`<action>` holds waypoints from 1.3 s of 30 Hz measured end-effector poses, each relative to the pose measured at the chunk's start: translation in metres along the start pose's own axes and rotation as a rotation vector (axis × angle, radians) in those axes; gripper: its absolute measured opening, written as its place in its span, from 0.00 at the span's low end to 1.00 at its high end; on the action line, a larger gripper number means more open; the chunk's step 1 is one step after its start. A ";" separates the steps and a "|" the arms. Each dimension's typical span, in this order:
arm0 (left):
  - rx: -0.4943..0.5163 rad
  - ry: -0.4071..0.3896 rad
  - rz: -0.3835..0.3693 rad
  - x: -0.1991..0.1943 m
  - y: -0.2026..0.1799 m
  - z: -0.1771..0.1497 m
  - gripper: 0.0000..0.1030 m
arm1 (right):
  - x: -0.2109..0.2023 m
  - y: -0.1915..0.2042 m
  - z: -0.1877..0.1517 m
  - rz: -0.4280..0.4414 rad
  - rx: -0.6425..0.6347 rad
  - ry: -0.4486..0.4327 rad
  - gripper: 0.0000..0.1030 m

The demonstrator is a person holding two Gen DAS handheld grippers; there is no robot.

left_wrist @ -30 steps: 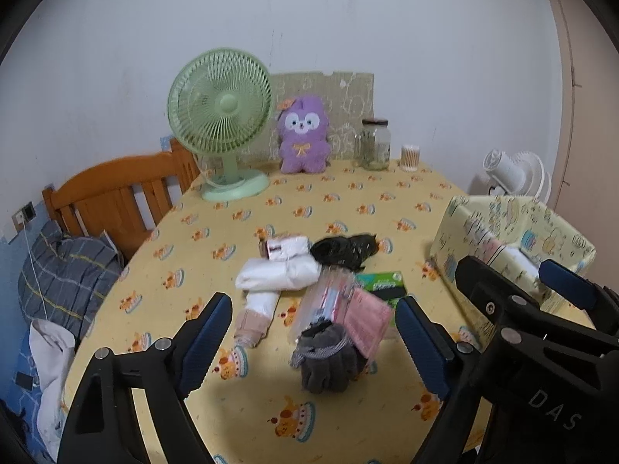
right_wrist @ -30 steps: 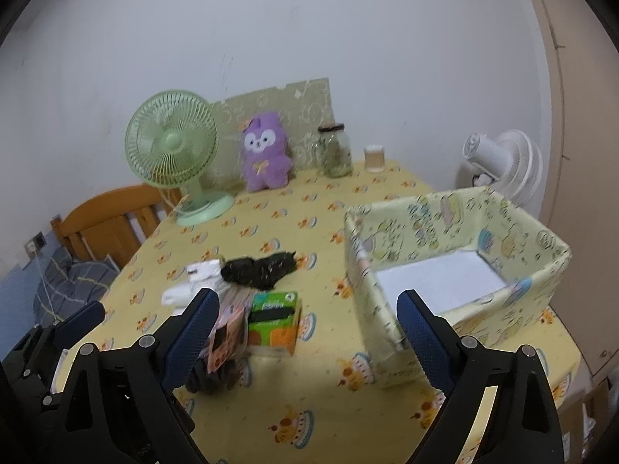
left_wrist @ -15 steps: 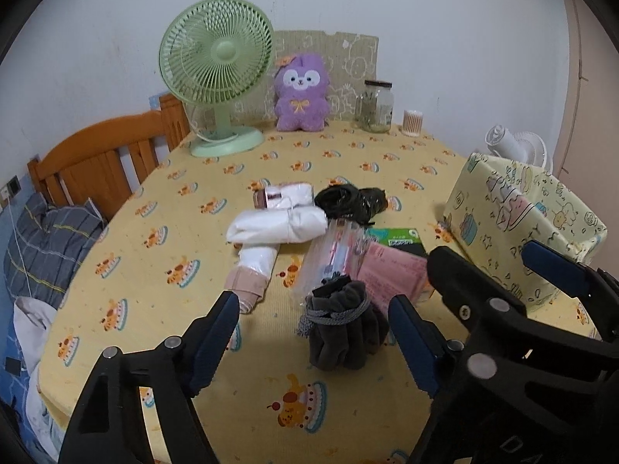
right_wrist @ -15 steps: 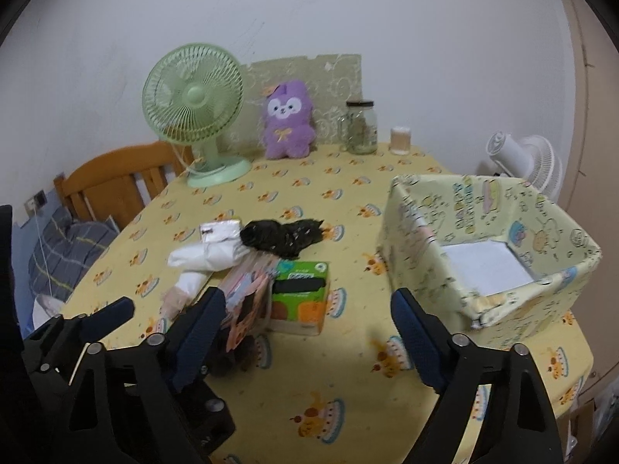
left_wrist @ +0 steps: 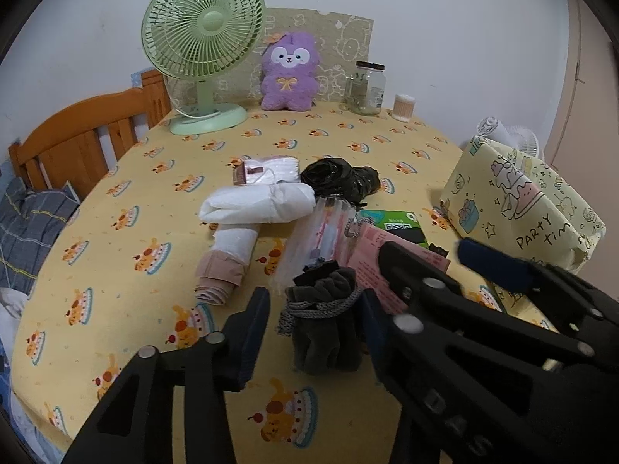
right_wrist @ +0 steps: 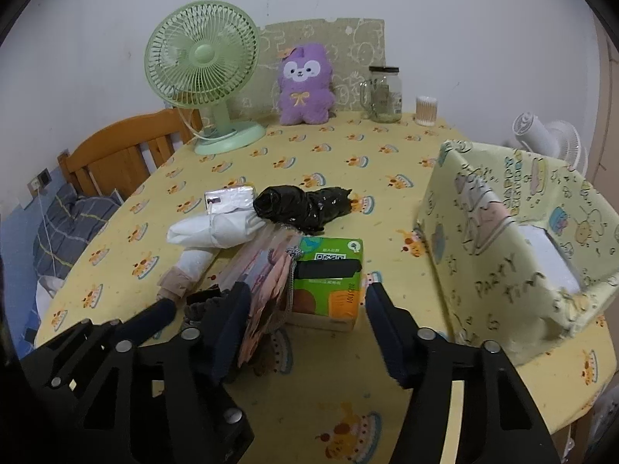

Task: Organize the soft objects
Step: 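Move both tools down toward the grey glove and pink card, then grasp the grey knit glove with the left tool while the right tool grasps the pink card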

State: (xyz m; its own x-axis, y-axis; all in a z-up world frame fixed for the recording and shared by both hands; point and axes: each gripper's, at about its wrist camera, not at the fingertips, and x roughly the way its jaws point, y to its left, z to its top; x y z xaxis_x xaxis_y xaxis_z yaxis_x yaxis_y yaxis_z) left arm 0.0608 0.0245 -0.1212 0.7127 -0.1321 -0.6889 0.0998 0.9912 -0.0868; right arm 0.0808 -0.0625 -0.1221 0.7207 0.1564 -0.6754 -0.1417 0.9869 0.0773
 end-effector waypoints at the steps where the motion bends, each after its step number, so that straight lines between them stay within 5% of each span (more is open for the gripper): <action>1: 0.002 0.000 -0.003 0.000 0.000 0.000 0.43 | 0.003 0.001 0.000 0.006 0.001 0.008 0.56; 8: -0.013 0.012 -0.025 0.004 0.006 0.001 0.36 | 0.014 0.007 0.001 0.067 -0.008 0.049 0.21; 39: 0.038 -0.114 0.018 -0.053 -0.013 0.046 0.32 | -0.049 0.001 0.047 0.055 -0.011 -0.079 0.18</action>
State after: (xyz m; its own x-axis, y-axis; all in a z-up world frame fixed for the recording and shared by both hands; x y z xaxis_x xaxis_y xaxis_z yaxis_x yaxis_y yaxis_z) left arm 0.0539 0.0181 -0.0508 0.7885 -0.1168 -0.6038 0.1113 0.9927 -0.0466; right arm 0.0775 -0.0678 -0.0550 0.7631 0.2134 -0.6100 -0.1899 0.9763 0.1040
